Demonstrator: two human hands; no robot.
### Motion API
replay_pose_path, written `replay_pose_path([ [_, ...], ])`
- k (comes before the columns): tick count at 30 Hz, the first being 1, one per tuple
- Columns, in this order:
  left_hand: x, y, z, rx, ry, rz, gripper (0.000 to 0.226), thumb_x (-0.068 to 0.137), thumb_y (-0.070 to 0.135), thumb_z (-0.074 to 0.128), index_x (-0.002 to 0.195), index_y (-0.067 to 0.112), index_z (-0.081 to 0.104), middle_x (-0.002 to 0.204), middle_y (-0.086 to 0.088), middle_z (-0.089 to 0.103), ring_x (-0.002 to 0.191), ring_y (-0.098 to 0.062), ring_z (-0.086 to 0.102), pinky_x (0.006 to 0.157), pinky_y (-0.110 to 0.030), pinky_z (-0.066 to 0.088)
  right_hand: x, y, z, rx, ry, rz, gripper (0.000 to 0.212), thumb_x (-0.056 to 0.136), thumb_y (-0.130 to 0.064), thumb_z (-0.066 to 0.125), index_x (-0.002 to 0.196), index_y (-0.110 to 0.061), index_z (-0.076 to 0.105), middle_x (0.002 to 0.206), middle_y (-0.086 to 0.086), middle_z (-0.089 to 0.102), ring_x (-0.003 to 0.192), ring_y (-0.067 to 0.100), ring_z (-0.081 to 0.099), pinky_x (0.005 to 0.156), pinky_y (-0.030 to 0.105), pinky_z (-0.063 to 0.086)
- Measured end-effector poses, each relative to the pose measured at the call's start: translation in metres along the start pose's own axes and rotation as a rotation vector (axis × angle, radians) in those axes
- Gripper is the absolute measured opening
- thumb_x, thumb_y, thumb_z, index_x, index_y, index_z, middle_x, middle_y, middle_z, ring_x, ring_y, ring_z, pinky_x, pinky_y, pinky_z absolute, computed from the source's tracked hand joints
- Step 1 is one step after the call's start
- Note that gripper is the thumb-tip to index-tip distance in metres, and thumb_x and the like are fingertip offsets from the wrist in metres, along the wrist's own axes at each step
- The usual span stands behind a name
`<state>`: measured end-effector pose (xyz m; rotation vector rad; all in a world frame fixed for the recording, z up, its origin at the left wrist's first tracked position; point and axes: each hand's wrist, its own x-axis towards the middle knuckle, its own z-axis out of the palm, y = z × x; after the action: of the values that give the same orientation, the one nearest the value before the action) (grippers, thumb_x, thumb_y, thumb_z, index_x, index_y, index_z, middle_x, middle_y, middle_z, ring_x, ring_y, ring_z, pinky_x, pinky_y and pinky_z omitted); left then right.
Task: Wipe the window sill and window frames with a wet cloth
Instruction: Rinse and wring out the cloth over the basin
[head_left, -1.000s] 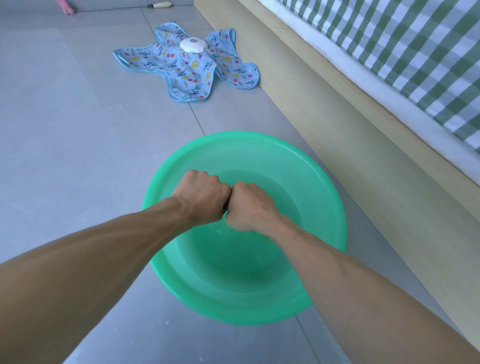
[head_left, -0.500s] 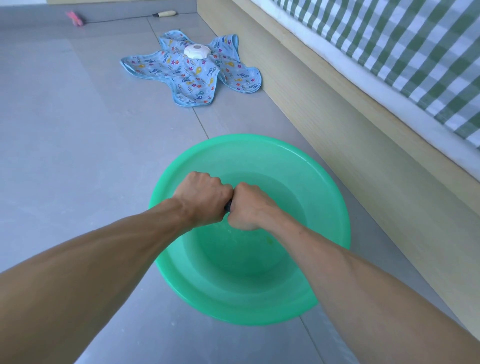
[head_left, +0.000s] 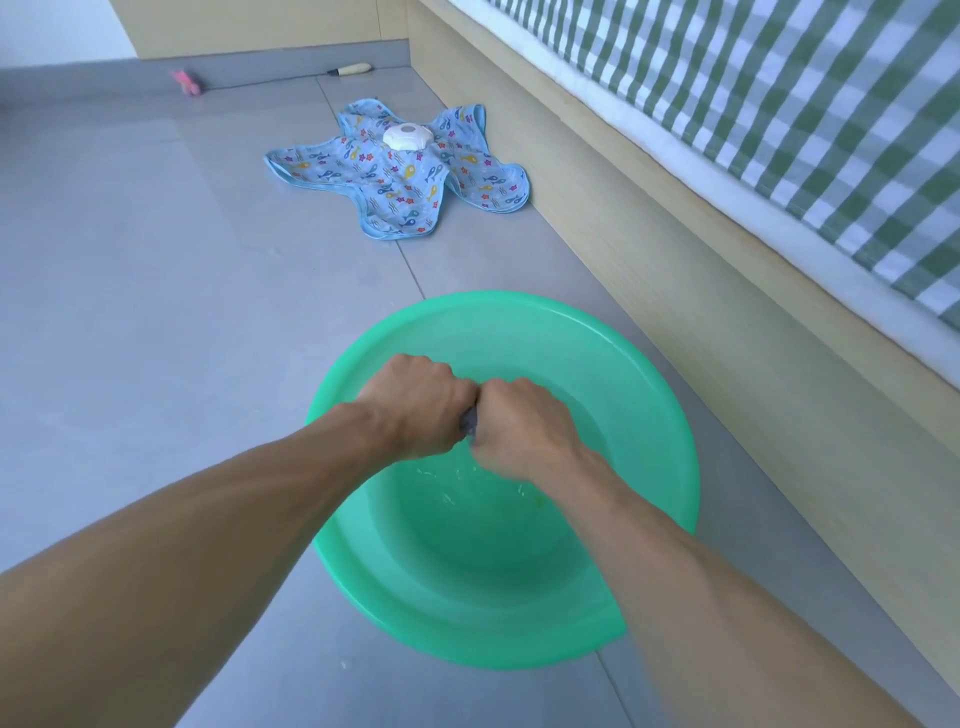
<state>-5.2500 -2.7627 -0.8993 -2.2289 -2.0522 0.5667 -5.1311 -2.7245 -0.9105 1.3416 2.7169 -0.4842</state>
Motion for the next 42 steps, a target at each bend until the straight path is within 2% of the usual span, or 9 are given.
replay_pose_path([
  [9,0.003,-0.001,-0.001,-0.307,-0.042,-0.044,0.03,0.084,0.04,0.062,0.107,0.023,0.052,0.1,-0.003,0.059,0.092,-0.028,0.06,0.066,-0.032,0.036,0.012,0.017,-0.002,0.059,-0.09,0.008,0.033,0.078,-0.019,0.067,0.108,-0.018,0.052,0.107,0.01,0.062,0.1,0.035,0.061,0.067,0.032,0.039],
  [14,-0.016,-0.019,0.009,-0.769,0.092,-0.231,0.052,0.08,0.031,0.073,0.109,0.016,0.032,0.085,-0.003,0.058,0.077,-0.028,0.056,0.06,-0.036,0.037,0.032,0.017,-0.019,0.75,-0.2,-0.086,0.035,0.074,-0.009,0.069,0.103,-0.028,0.064,0.091,-0.003,0.066,0.078,0.016,0.062,0.067,0.033,0.052],
  [18,-0.028,-0.033,0.005,-1.028,0.09,-0.39,0.042,0.081,0.04,0.075,0.097,0.016,0.044,0.087,-0.001,0.062,0.057,-0.018,0.063,0.048,-0.026,0.044,0.051,0.014,-0.024,0.832,0.023,-0.096,0.007,0.086,-0.02,0.071,0.091,-0.021,0.068,0.086,-0.001,0.068,0.078,0.015,0.06,0.071,0.025,0.048],
  [25,-0.044,-0.05,-0.006,-1.517,0.117,-0.506,0.023,0.089,0.024,0.07,0.097,0.012,0.051,0.093,-0.007,0.067,0.079,-0.019,0.066,0.073,-0.039,0.058,0.059,-0.023,-0.042,0.831,0.154,-0.069,0.031,0.092,-0.036,0.061,0.094,-0.005,0.056,0.081,0.007,0.06,0.077,0.026,0.06,0.066,0.039,0.054],
  [28,-0.067,-0.072,-0.014,-1.575,0.146,-0.492,0.015,0.093,0.023,0.065,0.096,0.015,0.053,0.09,-0.004,0.064,0.078,-0.015,0.06,0.073,-0.035,0.056,0.057,-0.056,-0.054,0.88,0.201,-0.03,0.039,0.088,-0.044,0.065,0.084,-0.007,0.054,0.074,0.002,0.056,0.069,0.021,0.055,0.064,0.037,0.05],
  [33,-0.147,-0.145,-0.023,-1.415,0.151,-0.488,0.03,0.1,0.044,0.045,0.099,0.015,0.052,0.067,-0.005,0.065,0.051,-0.021,0.058,0.048,-0.023,0.042,0.054,-0.149,-0.078,1.119,-0.071,0.01,0.027,0.087,-0.035,0.073,0.094,-0.014,0.058,0.082,0.005,0.066,0.066,0.018,0.062,0.055,0.029,0.052],
  [37,-0.228,-0.213,-0.024,-1.267,0.187,-0.538,0.038,0.085,0.054,0.066,0.086,0.016,0.059,0.077,0.003,0.064,0.063,-0.012,0.059,0.054,-0.023,0.046,0.05,-0.263,-0.09,1.105,-0.056,-0.008,0.027,0.089,-0.037,0.069,0.083,-0.014,0.057,0.073,0.006,0.06,0.056,0.018,0.053,0.042,0.023,0.041],
  [39,-0.264,-0.246,-0.017,-1.242,0.283,-0.588,0.024,0.086,0.036,0.069,0.084,0.015,0.058,0.077,0.003,0.06,0.068,-0.013,0.056,0.057,-0.022,0.044,0.045,-0.325,-0.092,1.192,-0.095,-0.021,0.035,0.091,-0.045,0.064,0.082,-0.012,0.06,0.074,0.008,0.061,0.056,0.02,0.055,0.048,0.026,0.045],
  [42,-0.328,-0.31,0.004,-1.617,0.46,-0.718,0.011,0.095,0.01,0.051,0.106,0.008,0.053,0.098,-0.007,0.063,0.087,-0.02,0.064,0.064,-0.031,0.057,0.044,-0.424,-0.084,1.174,-0.25,-0.148,0.066,0.082,-0.071,0.054,0.104,-0.01,0.067,0.092,0.007,0.072,0.079,0.022,0.067,0.079,0.035,0.053],
])
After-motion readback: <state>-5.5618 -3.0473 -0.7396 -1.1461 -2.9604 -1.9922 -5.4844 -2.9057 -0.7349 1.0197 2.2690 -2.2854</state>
